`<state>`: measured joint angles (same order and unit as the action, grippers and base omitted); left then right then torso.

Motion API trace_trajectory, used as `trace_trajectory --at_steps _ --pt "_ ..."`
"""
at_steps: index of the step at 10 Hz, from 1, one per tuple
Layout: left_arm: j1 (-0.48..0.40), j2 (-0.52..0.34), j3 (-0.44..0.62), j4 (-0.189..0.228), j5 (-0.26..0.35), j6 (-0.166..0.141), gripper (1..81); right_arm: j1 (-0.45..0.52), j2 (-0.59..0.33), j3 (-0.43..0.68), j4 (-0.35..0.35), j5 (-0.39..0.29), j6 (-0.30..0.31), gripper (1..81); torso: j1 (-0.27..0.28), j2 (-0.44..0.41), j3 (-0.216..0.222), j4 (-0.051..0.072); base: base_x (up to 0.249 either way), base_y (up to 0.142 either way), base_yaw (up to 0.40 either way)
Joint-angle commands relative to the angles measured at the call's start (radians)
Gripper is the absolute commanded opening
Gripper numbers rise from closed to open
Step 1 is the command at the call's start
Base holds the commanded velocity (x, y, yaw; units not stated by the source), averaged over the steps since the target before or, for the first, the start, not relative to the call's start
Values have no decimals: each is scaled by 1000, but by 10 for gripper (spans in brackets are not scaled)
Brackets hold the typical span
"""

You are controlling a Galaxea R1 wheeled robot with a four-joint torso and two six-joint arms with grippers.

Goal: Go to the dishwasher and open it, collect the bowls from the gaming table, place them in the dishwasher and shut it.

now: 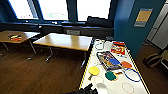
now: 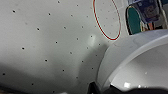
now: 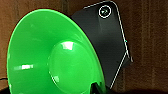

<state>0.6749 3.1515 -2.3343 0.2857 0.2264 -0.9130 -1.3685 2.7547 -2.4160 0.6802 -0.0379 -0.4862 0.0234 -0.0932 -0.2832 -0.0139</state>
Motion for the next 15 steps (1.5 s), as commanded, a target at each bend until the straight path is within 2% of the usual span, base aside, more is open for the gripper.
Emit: trace_trajectory --at_steps 1,6,8,11,14,15 --pt "-174 -31 243 49 60 0 10 47 -16 2 4 -85 -2 10 0 0 0 0 0 0 0" --pt "-223 -108 392 52 68 -3 10 48 -16 2 4 -85 -2 10 0 0 0 0 0 0 0" --pt "-232 -181 491 76 102 -3 10 51 -17 2 5 -91 -2 10 0 0 0 0 0 0 0" --pt "-231 -307 653 79 103 -4 10 56 -19 2 9 -109 -2 10 0 0 0 0 0 0 0" --pt "-200 -430 762 87 103 -3 10 56 -22 5 10 -111 -2 10 0 0 0 0 0 0 0" --pt "-186 -478 803 116 103 -4 10 56 -24 5 10 -111 -2 10 0 0 0 0 0 0 0"
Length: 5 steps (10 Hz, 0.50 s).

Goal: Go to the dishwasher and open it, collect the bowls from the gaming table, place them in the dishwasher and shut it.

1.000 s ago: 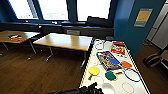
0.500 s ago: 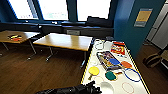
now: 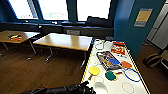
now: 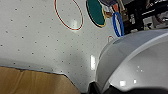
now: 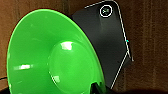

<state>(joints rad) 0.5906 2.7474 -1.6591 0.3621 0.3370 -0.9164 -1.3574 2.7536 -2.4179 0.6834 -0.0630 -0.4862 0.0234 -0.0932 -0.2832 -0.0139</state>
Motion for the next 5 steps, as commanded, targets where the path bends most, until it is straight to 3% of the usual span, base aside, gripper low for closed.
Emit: trace_trajectory --at_steps 1,5 --pt "-85 -115 162 46 -9 -1 10 46 -24 8 7 -86 -2 10 0 0 0 0 0 0 0" --pt "2 -296 285 118 -27 -1 10 46 -32 16 8 -86 0 10 0 0 0 0 0 0 0"
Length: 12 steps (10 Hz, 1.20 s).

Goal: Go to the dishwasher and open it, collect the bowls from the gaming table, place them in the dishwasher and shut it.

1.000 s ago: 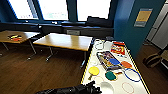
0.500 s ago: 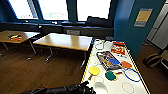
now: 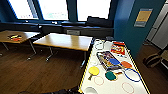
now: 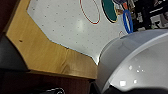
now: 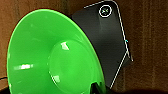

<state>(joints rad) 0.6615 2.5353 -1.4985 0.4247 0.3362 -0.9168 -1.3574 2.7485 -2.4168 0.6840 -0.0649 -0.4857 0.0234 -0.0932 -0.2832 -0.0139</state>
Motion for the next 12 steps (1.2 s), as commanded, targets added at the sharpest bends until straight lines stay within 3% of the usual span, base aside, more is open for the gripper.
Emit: trace_trajectory --at_steps 1,4,6,8,12 --pt "-41 -125 152 72 -40 -1 10 47 -30 16 8 -84 -1 10 0 0 0 0 0 0 0" --pt "62 -232 181 140 -95 -1 10 46 -30 16 8 -84 -1 10 0 0 0 0 0 0 0" --pt "146 -265 164 180 -166 1 10 47 -33 15 8 -84 -1 10 0 0 0 0 0 0 0" --pt "209 -265 121 189 -180 6 10 46 -33 16 8 -84 -1 10 0 0 21 0 0 0 0" --pt "277 -245 61 247 -204 6 10 47 -31 18 6 -84 -1 10 -1 0 67 0 0 0 0"
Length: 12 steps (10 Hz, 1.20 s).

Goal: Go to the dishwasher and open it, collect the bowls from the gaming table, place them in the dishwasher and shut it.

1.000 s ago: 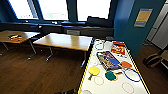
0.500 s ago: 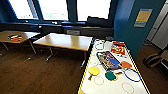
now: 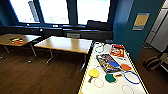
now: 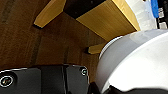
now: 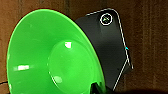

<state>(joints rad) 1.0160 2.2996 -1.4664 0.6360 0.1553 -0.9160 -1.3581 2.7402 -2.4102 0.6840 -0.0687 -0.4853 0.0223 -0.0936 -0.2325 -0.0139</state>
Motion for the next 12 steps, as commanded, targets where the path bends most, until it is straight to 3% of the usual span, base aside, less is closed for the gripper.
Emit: trace_trajectory --at_steps 1,5,6,12 --pt "-64 3 17 47 -22 6 10 47 -23 11 6 -80 -1 10 0 0 32 0 0 0 0" --pt "0 61 -69 90 -20 5 10 47 -18 11 5 -80 -2 10 0 -1 90 0 0 0 0" --pt "22 87 -100 108 -20 6 10 47 -17 10 5 -80 -4 10 -1 -1 72 0 0 0 0" --pt "147 196 -289 195 -26 5 10 43 -5 -3 2 -80 -4 10 -3 -2 79 0 0 0 0"
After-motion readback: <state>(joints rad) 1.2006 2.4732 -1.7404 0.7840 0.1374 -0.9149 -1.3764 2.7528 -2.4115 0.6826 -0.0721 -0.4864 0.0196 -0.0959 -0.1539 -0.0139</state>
